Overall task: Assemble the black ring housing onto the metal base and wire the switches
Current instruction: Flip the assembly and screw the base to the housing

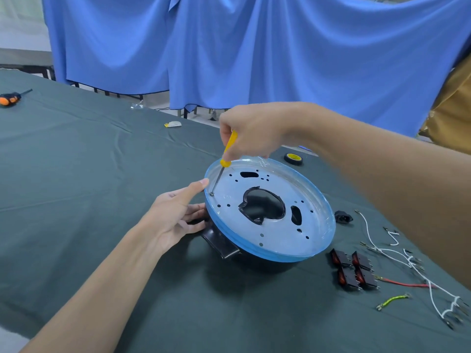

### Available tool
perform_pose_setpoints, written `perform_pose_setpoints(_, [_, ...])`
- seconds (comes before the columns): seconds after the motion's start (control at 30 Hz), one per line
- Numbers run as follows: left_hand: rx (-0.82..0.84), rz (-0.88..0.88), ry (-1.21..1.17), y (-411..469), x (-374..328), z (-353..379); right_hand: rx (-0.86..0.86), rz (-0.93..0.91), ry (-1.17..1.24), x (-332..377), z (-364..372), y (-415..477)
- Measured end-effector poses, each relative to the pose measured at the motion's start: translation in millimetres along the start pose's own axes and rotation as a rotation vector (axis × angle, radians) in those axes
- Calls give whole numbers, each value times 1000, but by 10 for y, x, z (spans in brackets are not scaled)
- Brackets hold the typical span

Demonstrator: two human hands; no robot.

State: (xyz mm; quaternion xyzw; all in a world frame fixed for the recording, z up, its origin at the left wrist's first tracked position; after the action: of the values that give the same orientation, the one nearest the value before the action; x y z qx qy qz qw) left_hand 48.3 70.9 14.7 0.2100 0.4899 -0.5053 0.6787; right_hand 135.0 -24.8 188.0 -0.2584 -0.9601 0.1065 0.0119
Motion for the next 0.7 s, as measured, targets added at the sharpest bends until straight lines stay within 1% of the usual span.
perform_pose_setpoints(0.07, [-6,0,6,8,2,-5,-152,-22,-57,14,54,26])
perform_pose_setpoints(0.1, [-9,0,6,9,4,-8,-206,-4,-47,25,88,40])
perform_pose_setpoints(0.13, [-12,-1,5,7,6,-9,-221,24,-40,38,111,47])
perform_pose_setpoints(0.2, [-12,-4,1,4,8,-12,-134,79,-15,38,94,33])
perform_pose_setpoints(0.27, [-4,-7,-4,1,10,-13,-45,67,35,26,36,9])
perform_pose_setpoints(0.3, [-1,-7,-3,0,9,-13,-52,29,20,32,24,7])
perform_pose_setpoints(0.37, [-1,-4,8,1,2,-9,-137,-29,-60,52,54,28])
perform_pose_setpoints(0.43, [-4,-2,13,0,0,-5,-193,-1,-107,54,104,53])
perform_pose_setpoints(0.5, [-5,-3,10,-3,1,-3,-92,47,-69,39,91,23])
perform_pose_setpoints(0.53, [-6,-4,7,-4,2,-2,-30,48,-15,32,64,-4])
perform_pose_setpoints(0.57, [-7,-4,5,-5,3,-3,-4,28,20,28,44,-11])
perform_pose_setpoints(0.6, [-9,-4,4,-5,1,0,-27,0,21,32,37,-7])
perform_pose_setpoints(0.7, [-15,0,9,-4,-3,1,-227,1,-102,35,121,80])
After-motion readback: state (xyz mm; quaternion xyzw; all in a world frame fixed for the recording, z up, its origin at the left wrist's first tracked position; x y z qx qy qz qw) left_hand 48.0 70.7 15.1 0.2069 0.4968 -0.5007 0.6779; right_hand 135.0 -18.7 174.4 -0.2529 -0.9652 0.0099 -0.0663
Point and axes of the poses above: each hand's wrist, its own y-axis towards the middle knuckle, its own z-axis out of the palm, x = y × z, the point moved 2 cm from there along y, towards the middle knuckle, and after that the axes turned 7 degrees about x, right-handed, at the moved point
